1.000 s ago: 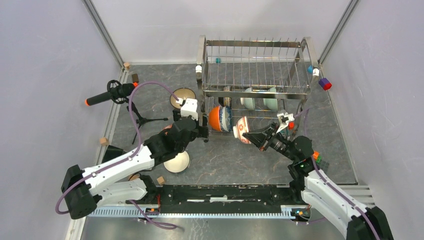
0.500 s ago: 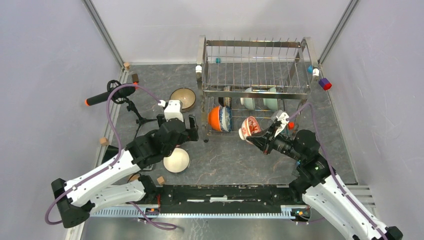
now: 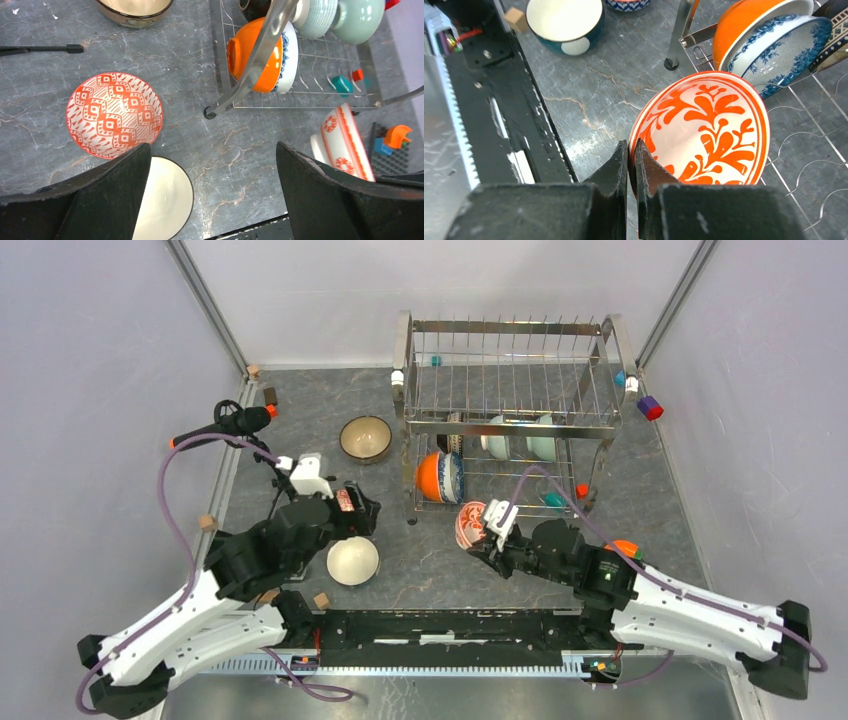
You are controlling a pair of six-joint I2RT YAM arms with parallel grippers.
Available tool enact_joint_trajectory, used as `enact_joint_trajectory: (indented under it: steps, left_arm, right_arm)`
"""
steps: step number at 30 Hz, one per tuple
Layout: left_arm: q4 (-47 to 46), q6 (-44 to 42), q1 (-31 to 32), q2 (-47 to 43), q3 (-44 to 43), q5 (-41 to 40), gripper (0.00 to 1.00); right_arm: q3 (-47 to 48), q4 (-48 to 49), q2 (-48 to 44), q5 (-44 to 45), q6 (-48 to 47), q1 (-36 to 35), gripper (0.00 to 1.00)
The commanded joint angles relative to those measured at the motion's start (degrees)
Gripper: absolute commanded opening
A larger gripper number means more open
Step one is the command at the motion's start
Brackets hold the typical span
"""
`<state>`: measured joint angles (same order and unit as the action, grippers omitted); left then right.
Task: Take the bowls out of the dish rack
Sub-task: Place the bowl with the bowl.
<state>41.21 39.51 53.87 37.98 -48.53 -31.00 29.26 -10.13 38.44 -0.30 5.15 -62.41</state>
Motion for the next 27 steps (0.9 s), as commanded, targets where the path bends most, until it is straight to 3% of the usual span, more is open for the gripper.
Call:
enact_joint_trajectory:
  steps: [1, 3, 7, 15, 21, 27]
  left_arm:
    - [2.7, 4.8, 0.2, -5.3, 1.8, -2.5, 1.0]
    - [3.1, 4.7, 0.2, -7.2, 2.7, -3.1, 1.0]
    - [0.2, 3.0, 0.2, -7.6, 3.3, 3.7, 1.0]
    - [2.4, 1.3, 2.1, 5.9, -2.2, 15.1, 1.0]
    - [0.3, 3.5, 13.9, 12.0, -3.2, 8.0, 1.0]
    - [-0.7, 5.5, 18.6, 17.3, -5.3, 4.8, 1.0]
  right_arm:
    - [4.1, 4.2, 2.5, 11.7, -7.5, -7.6, 0.0]
    - [4.1, 4.1, 4.0, 15.4, -9.2, -11.0, 0.0]
    - [3.9, 3.0, 6.6, 21.3, -12.1, -16.2, 0.0]
    - [6.0, -2.9, 11.4, 32.8, -17.2, -28.1, 0.0]
    - [4.6, -2.5, 13.1, 37.7, -20.5, -36.0, 0.0]
    - [4.8, -2.8, 16.7, 38.4, -22.1, -40.7, 0.0]
